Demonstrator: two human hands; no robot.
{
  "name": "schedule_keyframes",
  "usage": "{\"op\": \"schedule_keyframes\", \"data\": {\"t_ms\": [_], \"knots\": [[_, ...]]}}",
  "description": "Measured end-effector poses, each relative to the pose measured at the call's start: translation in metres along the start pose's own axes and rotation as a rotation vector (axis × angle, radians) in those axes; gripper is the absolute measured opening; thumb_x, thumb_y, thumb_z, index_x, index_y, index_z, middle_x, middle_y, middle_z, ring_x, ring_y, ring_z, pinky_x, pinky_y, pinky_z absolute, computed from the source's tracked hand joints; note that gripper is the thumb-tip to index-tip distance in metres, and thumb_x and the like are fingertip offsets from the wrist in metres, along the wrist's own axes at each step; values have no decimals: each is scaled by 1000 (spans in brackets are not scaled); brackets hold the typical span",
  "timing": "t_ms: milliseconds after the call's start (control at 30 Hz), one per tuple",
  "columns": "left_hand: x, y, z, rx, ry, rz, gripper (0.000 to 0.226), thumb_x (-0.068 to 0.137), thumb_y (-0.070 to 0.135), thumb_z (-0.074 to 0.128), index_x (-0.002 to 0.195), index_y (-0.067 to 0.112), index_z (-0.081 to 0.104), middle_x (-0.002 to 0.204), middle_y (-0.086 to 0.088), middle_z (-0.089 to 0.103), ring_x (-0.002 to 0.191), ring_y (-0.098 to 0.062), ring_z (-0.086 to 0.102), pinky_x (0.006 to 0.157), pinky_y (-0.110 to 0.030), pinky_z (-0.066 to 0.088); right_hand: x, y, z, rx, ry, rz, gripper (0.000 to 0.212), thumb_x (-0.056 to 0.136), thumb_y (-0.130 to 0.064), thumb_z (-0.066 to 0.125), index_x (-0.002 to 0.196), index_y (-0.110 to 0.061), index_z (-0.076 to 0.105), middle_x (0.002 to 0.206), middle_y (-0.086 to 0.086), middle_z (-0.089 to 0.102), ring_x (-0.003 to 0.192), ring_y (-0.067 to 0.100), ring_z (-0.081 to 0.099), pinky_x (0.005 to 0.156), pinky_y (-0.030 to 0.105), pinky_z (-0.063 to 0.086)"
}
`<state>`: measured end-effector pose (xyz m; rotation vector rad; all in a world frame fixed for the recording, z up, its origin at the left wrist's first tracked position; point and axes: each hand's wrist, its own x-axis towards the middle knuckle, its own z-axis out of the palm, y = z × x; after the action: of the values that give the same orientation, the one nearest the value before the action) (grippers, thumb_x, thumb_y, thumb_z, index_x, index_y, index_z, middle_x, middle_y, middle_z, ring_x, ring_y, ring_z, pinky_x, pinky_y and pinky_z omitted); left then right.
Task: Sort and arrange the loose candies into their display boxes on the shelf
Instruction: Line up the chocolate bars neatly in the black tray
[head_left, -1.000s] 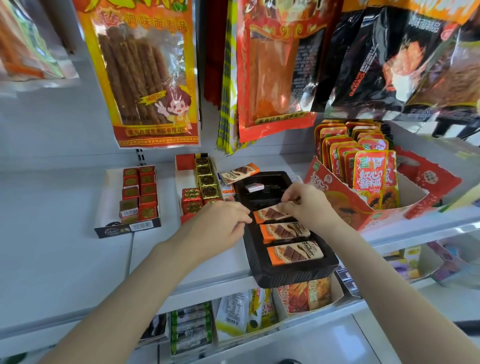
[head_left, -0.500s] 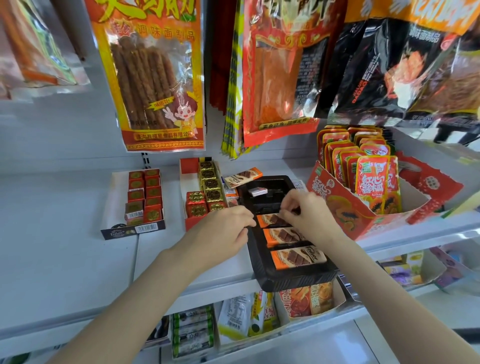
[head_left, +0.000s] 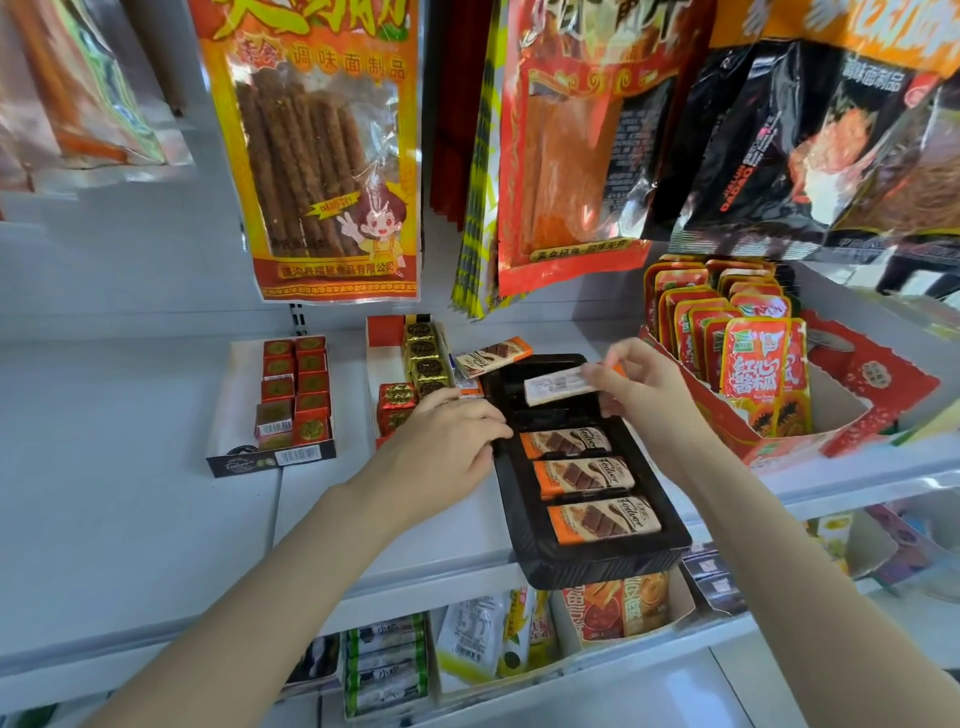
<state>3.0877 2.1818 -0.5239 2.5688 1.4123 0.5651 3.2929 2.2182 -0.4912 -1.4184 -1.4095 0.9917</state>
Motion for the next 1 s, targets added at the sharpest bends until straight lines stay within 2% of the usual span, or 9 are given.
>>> {"op": "schedule_keyframes", "data": {"t_ms": [100,200,367,533,667,767,867,933,1000], "knots": [[8,4,-2,-80,67,-60,39,91,24,49,130,23,47,132,10,50,121,-8,45,111,-26,19,-7,2,-13,179,-151,86,12,88,-8,57,85,-15,48,68,7,46,58,16,46,49,22,41],[19,15,-6,-365,148,-148,52,80,32,67,127,22,46,120,9,55,104,-6,56,89,-23,44,-11,0,-13,198,-215,99,7,87,-13,58,81,-10,55,56,5,47,53,16,46,47,22,39],[32,18,-6,-497,302,-213,14,80,14,67,94,14,70,85,5,69,75,-3,62,68,-7,46,-13,-9,-4,440,-338,119,9,84,-13,57,90,-6,59,70,6,67,70,17,68,57,16,52],[37,17,-5,-618,347,-329,14,81,14,67,95,11,70,80,6,64,70,4,58,65,-1,45,-10,-2,0,296,-253,95,5,86,-11,59,84,-11,64,71,1,60,63,10,49,58,20,41],[36,24,-6,-454,326,-217,14,84,15,64,96,10,69,86,5,66,75,0,60,73,-8,49,-5,-7,4,433,-208,38,16,90,-11,51,83,-16,64,84,-1,67,84,12,63,78,26,46],[28,13,-6,-94,224,-211,25,88,26,57,112,19,64,115,4,64,106,-13,57,98,-30,40,5,-9,1,35,-84,-190,16,93,-7,48,95,-14,62,84,-2,65,79,8,61,76,25,48],[16,2,-1,109,12,-184,43,92,43,44,132,26,48,141,10,44,132,-8,33,112,-30,8,18,2,4,-570,-112,-395,28,94,-8,45,115,-16,62,94,-4,62,90,13,56,87,35,42],[10,1,2,143,-52,-145,52,92,53,36,137,26,41,146,12,36,138,-5,22,114,-31,-1,23,10,12,-716,-157,-410,33,94,-5,44,118,-20,62,94,4,59,97,26,52,91,38,37],[8,0,2,158,-71,-132,62,88,62,31,138,26,39,148,11,33,139,-6,19,114,-34,-5,23,15,21,-731,-226,-413,35,93,-3,44,118,-18,62,93,5,56,99,28,53,86,29,34]]}}
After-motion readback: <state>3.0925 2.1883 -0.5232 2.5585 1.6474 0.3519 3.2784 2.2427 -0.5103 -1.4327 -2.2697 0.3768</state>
